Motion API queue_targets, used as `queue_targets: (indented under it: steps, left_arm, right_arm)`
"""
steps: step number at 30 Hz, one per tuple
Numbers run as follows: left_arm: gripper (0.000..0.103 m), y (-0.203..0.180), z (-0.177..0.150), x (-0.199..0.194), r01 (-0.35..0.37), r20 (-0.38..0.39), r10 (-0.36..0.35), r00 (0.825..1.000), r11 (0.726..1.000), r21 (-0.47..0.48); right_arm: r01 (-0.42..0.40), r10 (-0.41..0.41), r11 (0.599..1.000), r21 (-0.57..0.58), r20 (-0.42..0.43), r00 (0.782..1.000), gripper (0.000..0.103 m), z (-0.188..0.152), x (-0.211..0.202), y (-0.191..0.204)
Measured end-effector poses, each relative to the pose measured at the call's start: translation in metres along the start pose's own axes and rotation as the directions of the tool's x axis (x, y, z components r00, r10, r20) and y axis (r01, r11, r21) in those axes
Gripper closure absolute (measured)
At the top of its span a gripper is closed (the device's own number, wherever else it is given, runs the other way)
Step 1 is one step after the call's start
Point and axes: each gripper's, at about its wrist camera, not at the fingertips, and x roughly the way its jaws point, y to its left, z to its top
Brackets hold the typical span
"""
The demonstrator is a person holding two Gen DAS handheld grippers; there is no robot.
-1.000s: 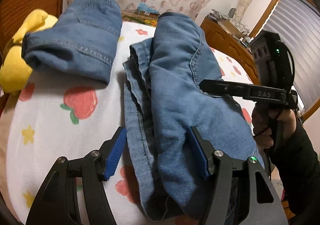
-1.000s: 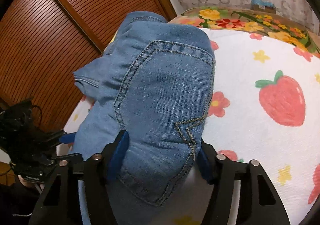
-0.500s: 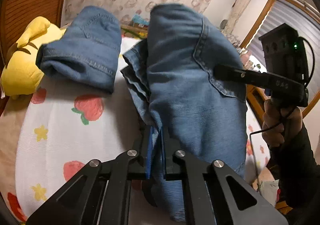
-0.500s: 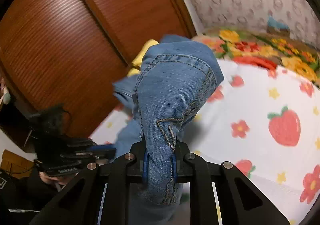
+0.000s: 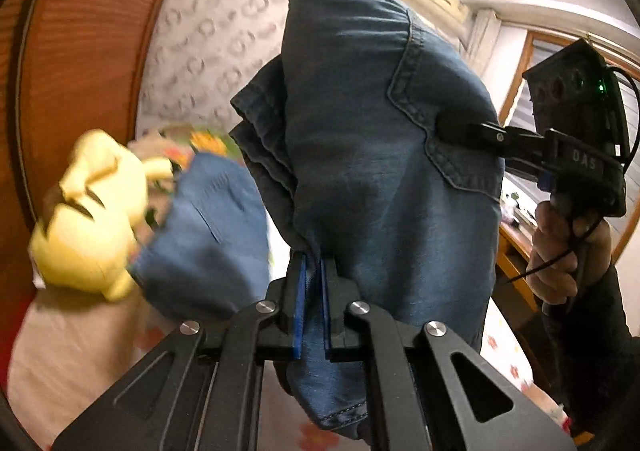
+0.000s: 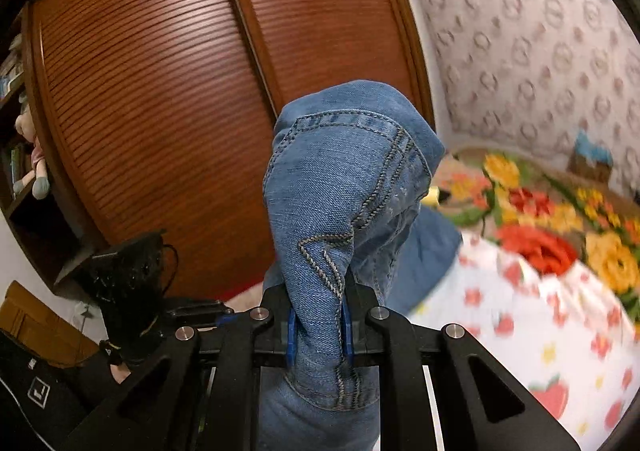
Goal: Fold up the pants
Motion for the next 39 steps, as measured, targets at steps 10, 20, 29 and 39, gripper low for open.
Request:
queue_targets:
  steps: [10, 20, 29, 39]
  left_arm:
    - [0.096, 0.058, 0.073, 0.001, -0.213, 0.135, 0.202, 0.970, 0.975, 0.069]
    - [0.096, 0.071, 0.047, 0.097, -0.184, -0.073, 0.192, 0.979, 0.978, 0.098]
    - [0.096, 0.065, 0.003, 0.111, -0.231, -0.215, 0.248, 0.945, 0.968, 0.100]
    - [0.096, 0.055, -0.004, 0.098, -0.287, -0.189, 0.299, 0.935, 0.954, 0.091]
  right_arm:
    - [-0.183, 0.167, 0.974, 0.136, 0.120, 0.979, 0.086, 0.047, 0.085, -0.064]
    - [0.132, -0.079, 0.953, 0.274, -0.197, 0.977, 0.060, -0.022, 0.204, -0.177]
    - [0.272, -0.259, 0.959, 0.081, -0.140, 0.956, 0.055, 0.004, 0.159, -0.137]
    - [0.329, -0.315, 0.944, 0.030, -0.213, 0.925, 0.063, 0.003, 0.190, -0.118]
